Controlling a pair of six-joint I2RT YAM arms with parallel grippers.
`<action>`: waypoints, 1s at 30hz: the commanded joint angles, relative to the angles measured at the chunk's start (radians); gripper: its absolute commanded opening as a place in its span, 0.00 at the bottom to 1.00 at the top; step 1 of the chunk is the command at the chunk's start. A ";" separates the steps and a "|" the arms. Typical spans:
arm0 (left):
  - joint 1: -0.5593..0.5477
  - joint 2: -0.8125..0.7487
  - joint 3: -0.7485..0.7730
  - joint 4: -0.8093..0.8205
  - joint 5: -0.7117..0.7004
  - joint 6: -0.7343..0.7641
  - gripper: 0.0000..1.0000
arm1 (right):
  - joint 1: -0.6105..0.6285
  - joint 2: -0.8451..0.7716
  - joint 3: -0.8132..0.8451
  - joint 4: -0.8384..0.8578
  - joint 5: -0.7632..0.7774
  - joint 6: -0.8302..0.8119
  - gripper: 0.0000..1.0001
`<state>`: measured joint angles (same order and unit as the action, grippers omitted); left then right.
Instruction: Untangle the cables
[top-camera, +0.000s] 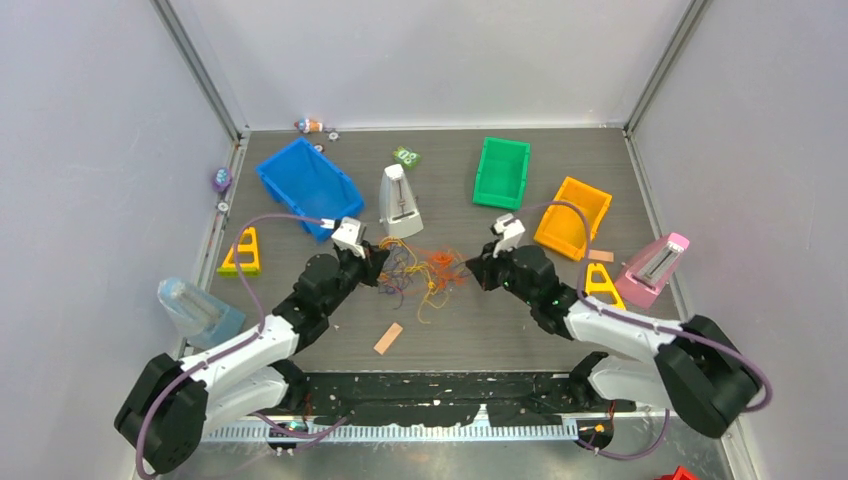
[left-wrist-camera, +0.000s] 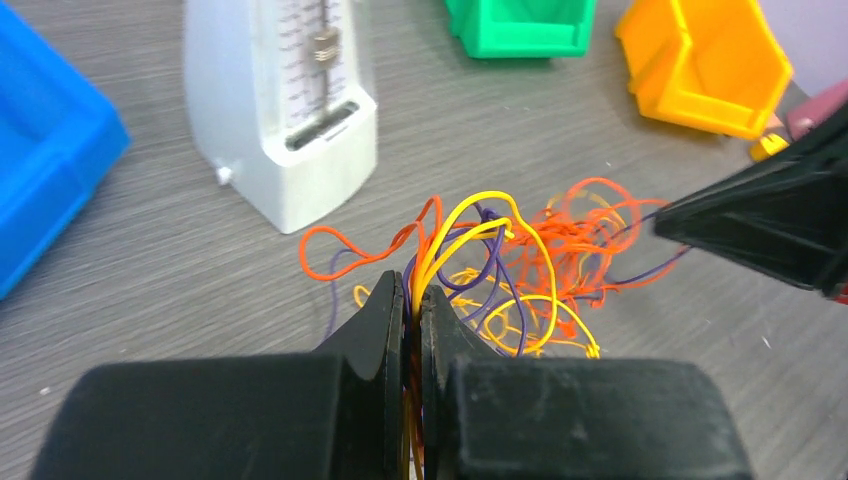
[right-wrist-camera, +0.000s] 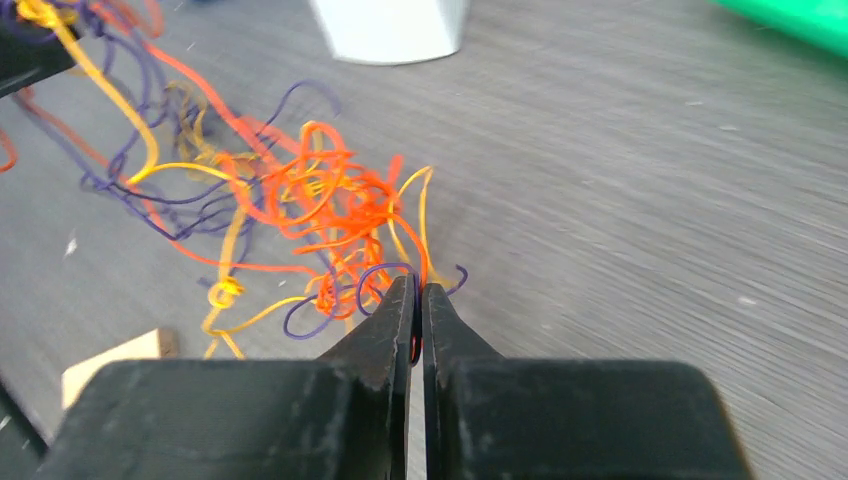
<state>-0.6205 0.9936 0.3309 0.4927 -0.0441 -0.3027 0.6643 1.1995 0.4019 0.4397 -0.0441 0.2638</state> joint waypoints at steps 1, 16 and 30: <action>0.005 -0.054 -0.016 -0.022 -0.180 0.009 0.00 | -0.011 -0.123 -0.063 0.024 0.290 0.021 0.05; 0.036 -0.083 0.039 -0.400 -0.809 -0.232 0.00 | -0.035 -0.475 -0.208 -0.194 1.081 0.327 0.05; 0.051 -0.109 0.045 -0.426 -0.817 -0.224 0.00 | -0.039 -0.701 -0.281 -0.079 0.898 0.127 0.05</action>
<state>-0.5747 0.9108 0.3294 0.0433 -0.8280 -0.5411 0.6308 0.4934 0.1043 0.2447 1.0073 0.5186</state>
